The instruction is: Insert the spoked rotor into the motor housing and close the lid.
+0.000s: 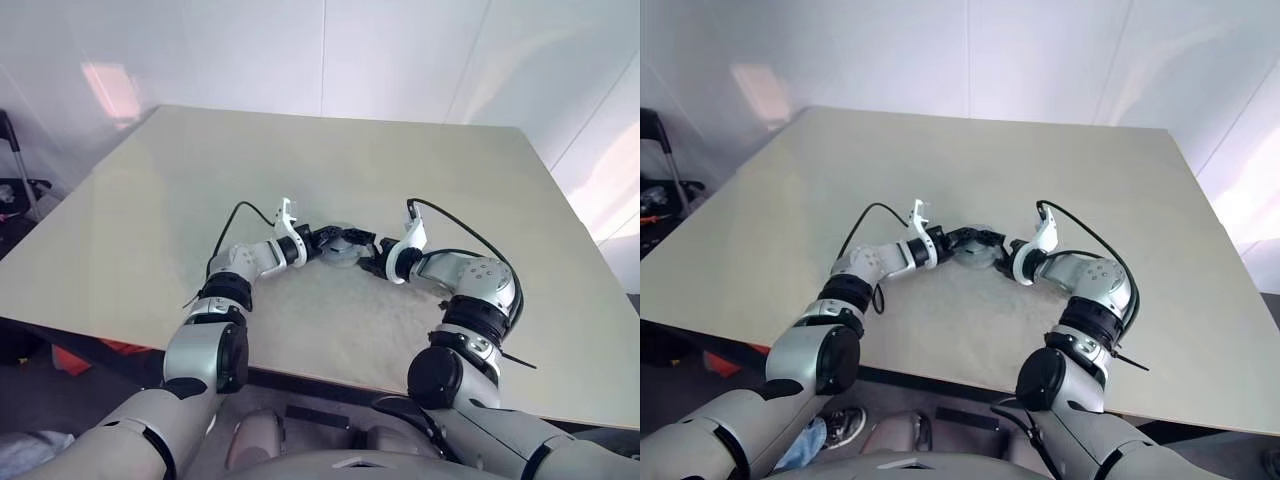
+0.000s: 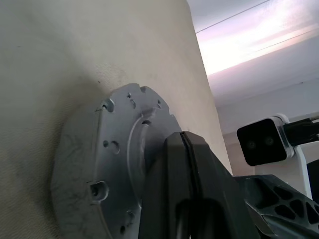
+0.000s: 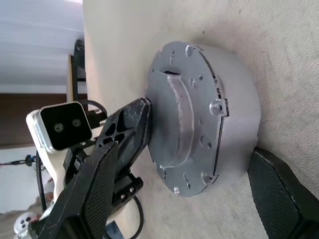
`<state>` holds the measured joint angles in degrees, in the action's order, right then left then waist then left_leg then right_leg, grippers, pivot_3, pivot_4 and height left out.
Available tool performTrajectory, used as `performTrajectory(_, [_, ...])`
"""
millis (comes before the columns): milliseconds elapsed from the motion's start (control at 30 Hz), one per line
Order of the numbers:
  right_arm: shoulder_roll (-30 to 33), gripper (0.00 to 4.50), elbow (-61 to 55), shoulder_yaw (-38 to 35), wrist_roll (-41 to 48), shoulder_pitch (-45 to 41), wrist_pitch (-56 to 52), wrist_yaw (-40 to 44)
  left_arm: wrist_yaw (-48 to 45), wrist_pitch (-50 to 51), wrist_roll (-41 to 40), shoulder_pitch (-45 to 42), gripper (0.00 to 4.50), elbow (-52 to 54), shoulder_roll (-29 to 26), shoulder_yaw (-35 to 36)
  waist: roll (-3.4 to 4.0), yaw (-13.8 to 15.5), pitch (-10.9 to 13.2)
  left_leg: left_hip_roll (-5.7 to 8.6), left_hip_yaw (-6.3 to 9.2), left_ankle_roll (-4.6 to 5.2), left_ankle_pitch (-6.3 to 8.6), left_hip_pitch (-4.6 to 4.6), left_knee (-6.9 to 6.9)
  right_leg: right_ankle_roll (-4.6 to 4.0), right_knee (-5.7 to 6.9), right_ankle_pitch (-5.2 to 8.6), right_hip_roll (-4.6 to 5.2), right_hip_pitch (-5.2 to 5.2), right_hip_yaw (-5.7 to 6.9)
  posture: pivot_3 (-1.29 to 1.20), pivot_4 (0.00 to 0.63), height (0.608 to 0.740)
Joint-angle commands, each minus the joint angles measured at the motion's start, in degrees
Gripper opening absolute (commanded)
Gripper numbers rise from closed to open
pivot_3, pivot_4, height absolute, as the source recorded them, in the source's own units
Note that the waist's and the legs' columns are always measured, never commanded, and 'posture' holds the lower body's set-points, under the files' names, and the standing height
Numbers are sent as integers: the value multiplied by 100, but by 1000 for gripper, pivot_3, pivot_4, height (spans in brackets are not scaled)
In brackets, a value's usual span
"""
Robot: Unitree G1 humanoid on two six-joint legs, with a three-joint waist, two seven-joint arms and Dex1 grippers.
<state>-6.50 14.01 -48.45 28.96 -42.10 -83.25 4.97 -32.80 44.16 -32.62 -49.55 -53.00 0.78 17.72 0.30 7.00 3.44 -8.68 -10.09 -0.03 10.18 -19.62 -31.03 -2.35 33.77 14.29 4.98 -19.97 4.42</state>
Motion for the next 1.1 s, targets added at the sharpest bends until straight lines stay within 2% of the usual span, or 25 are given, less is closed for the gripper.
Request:
performTrajectory(33, [-225, 4487, 220, 68, 358, -444, 377, -55, 166, 83, 186, 132, 0, -147, 39, -110, 0, -12, 0, -2, 0, -1, -1, -1, 0, 0, 0, 0, -2, -4, 0, 0, 0, 740])
performTrajectory(67, [-240, 4487, 238, 84, 420, -490, 401, -70, 167, 82, 184, 137, 0, -141, 37, -105, 0, -15, 0, -4, 0, -4, -2, -2, 0, 0, 0, 0, -2, -8, 0, 0, 0, 740])
performTrajectory(200, [-238, 3217, 222, 122, 616, -573, 472, -90, 182, 79, 185, 159, 0, -107, 51, -99, 1, -24, 1, -8, -3, -9, -6, -23, 2, -22, 2, -16, -7, -34, 0, 0, 0, 740])
performTrajectory(333, [-200, 2297, 152, 80, 858, -603, 571, -133, 199, 87, 203, 203, 0, -47, 74, -104, 8, -16, -4, -21, -1, -2, -3, -25, 11, -67, 1, -42, -28, -40, 1, 0, 0, 740])
performTrajectory(800, [-95, 2271, 193, 204, 1040, -545, 776, -282, 233, 33, 215, 241, 0, -26, 86, -103, 9, -17, -4, -30, -3, 10, 4, -42, 11, -75, 1, -40, -36, -61, 1, 0, 0, 740])
performTrajectory(1000, [-65, 2271, 209, 262, 1026, -491, 861, -298, 370, -384, -56, 298, 0, -15, 38, 361, 8, -16, -4, -29, -3, 10, 4, -45, 10, -75, 1, -41, -37, -61, 1, 0, 0, 740])
performTrajectory(1100, [-48, 2271, 219, 310, 1052, -456, 902, -315, 370, -475, -6, 335, 0, 9, 19, 328, 9, -16, -4, -30, -3, 10, 4, -44, 10, -75, 1, -41, -37, -61, 1, 0, 0, 740])
